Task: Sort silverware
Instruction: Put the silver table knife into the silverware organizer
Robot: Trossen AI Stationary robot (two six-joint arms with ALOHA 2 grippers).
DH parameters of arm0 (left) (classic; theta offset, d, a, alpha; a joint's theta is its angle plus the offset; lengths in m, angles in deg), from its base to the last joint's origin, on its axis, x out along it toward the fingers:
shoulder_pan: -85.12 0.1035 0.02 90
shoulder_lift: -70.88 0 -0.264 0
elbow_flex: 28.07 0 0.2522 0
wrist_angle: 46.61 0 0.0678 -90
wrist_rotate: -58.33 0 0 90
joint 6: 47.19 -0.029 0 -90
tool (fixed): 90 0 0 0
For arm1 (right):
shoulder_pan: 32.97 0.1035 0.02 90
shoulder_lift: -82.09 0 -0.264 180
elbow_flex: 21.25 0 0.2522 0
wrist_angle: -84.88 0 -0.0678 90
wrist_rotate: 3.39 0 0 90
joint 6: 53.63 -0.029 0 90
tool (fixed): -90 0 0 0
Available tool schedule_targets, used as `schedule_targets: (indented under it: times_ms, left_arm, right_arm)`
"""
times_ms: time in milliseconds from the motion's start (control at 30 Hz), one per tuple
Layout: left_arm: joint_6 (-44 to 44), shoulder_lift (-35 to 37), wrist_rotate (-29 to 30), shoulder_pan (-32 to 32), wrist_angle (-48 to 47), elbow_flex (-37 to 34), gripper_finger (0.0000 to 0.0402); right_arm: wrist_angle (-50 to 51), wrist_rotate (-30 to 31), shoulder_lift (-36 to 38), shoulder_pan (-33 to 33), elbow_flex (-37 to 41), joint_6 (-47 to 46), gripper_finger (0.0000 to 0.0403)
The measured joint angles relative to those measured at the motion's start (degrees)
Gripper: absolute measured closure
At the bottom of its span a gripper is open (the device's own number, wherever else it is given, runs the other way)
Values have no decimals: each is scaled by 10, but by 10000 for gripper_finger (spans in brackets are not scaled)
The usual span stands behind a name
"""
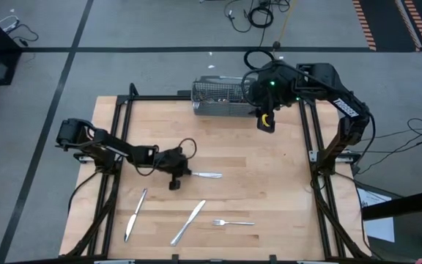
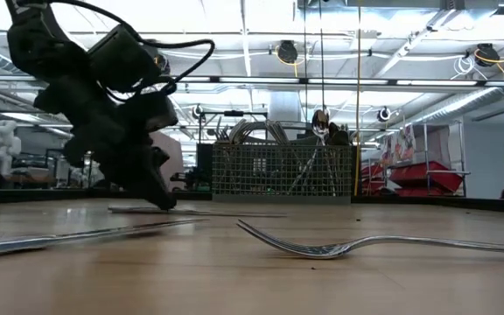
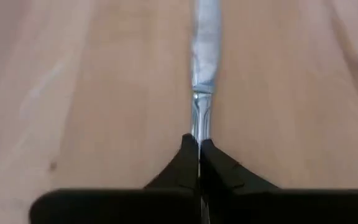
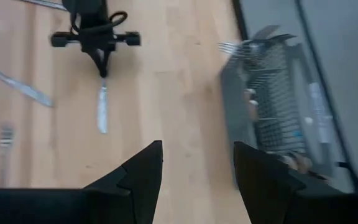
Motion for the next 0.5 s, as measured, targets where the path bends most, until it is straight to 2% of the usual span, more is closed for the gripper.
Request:
schedule_targets:
  times_ms: [100,267,400,500]
  left_arm:
    - [43,10,16,14,27,-3,401]
    - [83,17,27,42,49,-4,401]
    - [78,17,26,46,53,-3,401]
    - [73,18,29,49,61,-3,401]
  right_arm:
    - [0,23,7,-6,0,12,220]
    - [-2,15,29,-44,14,-26,220]
    - [-43,-19,75,-66,115,-39,220]
    - [-158,-94,116,-68,256,-66,220]
